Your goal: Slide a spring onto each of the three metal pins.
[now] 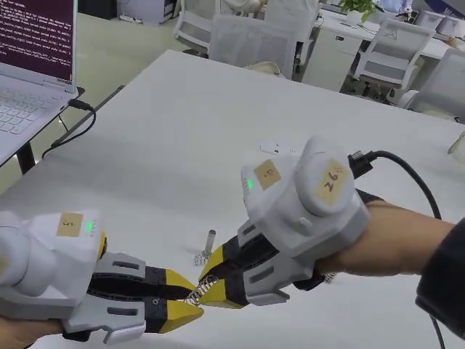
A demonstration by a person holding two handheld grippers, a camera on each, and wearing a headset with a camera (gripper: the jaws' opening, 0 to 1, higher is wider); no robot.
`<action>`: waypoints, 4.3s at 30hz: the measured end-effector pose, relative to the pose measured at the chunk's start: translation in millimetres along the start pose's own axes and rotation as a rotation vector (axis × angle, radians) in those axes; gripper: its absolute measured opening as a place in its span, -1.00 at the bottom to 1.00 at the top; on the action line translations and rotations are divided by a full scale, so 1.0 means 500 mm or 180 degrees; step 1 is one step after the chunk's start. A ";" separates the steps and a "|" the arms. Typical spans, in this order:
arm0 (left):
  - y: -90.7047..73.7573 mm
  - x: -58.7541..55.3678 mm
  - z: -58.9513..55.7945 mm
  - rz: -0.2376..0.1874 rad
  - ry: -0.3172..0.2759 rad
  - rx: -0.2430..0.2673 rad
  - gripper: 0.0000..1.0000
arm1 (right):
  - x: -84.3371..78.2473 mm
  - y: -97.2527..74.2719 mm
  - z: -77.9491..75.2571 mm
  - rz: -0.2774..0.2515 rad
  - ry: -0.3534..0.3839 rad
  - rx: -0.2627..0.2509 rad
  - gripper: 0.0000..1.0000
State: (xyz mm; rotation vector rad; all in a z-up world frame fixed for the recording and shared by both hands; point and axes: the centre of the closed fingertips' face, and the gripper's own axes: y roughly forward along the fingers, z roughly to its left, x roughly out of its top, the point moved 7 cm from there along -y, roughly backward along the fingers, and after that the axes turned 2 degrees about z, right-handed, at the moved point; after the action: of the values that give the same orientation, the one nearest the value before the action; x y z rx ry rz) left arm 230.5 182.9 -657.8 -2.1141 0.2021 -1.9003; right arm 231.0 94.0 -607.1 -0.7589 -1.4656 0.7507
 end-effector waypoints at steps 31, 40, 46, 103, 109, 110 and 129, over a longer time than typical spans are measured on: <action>0.002 -0.014 0.016 0.0051 -0.0088 0.0228 -0.21 | -0.042 -0.010 -0.012 0.0197 0.0087 -0.0103 -0.84; 0.000 -0.014 0.021 0.0037 -0.0121 0.0307 0.02 | -0.048 -0.014 -0.015 0.0207 0.0102 -0.0139 -0.84; -0.002 -0.015 0.025 0.0025 -0.0150 0.0367 0.20 | -0.052 -0.017 -0.017 0.0220 0.0109 -0.0165 -0.84; -0.014 -0.035 0.050 0.0091 -0.0088 0.0685 0.67 | -0.171 -0.133 -0.166 0.0669 0.0460 -0.0672 -0.84; -0.016 -0.038 0.049 0.0106 -0.0101 0.0696 0.66 | -0.187 -0.124 -0.184 0.0738 0.0499 -0.0653 -0.84; -0.016 -0.039 0.049 0.0107 -0.0103 0.0698 0.65 | -0.190 -0.121 -0.187 0.0749 0.0505 -0.0648 -0.84; -0.020 -0.044 0.049 0.0137 -0.0098 0.0743 0.63 | -0.227 -0.070 -0.223 0.0882 0.0638 -0.0554 -0.84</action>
State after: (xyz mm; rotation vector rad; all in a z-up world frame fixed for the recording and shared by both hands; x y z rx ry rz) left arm 251.3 201.9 -677.8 -1.9667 0.0173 -1.7710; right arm 344.5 -18.4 -639.9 -1.1544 -1.2688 0.7363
